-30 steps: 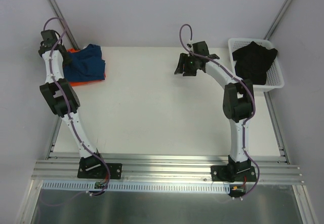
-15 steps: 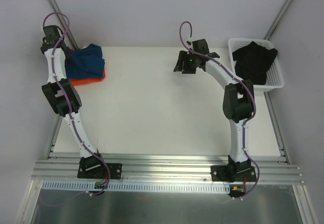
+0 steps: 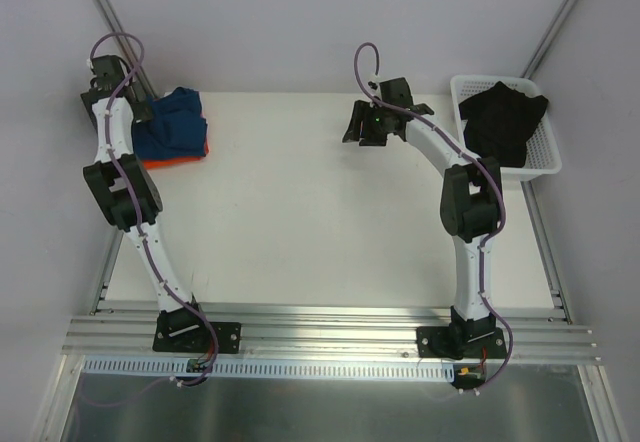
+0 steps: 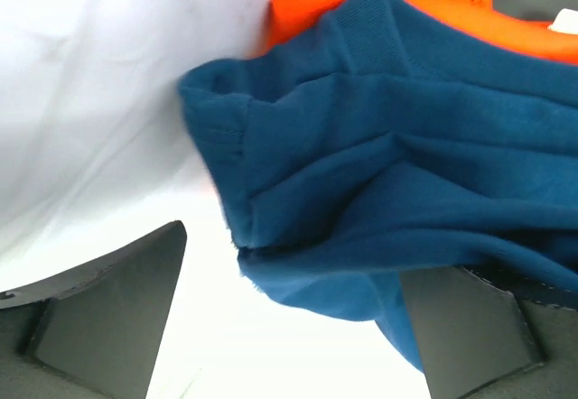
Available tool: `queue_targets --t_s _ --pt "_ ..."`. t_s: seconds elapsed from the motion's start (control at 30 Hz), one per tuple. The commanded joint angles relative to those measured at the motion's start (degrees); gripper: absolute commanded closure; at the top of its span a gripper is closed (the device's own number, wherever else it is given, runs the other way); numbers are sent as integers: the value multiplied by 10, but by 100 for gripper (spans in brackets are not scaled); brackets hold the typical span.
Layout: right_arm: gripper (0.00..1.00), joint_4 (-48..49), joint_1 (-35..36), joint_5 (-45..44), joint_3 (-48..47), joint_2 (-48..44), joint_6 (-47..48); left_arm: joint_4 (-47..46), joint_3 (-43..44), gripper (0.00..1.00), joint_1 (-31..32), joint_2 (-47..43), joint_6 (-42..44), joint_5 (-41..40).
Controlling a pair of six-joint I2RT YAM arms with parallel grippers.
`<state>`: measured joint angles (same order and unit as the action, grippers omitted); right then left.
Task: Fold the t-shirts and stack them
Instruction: Put the neatly folded tshirt into the corner of the board with the left arm
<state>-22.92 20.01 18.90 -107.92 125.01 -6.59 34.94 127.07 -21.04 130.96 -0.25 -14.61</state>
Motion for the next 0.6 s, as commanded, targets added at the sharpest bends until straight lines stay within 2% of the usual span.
queue_targets --t_s 0.0,0.1,0.23,0.3,0.33,0.4,0.47,0.57 --pt "40 9 -1 8 -6 -42 -2 -7 -3 1 17 -89 18 -36" --pt "40 7 -1 4 -13 -43 0 -7 -7 1 43 -133 41 -44" --pt "39 7 -4 5 -14 -49 -4 12 -62 1 74 -203 44 11" --pt "39 6 -5 6 -12 -53 -4 31 -108 1 95 -241 34 39" --pt "40 6 -5 8 -10 -54 -4 53 -128 4 100 -254 16 93" --pt "40 6 -6 10 -7 -57 -4 64 -201 6 118 -286 3 119" --pt "39 7 -8 7 -3 -57 -4 70 -271 10 122 -296 -34 173" --pt "39 5 -7 10 -2 -59 -4 74 -315 10 122 -278 -61 206"
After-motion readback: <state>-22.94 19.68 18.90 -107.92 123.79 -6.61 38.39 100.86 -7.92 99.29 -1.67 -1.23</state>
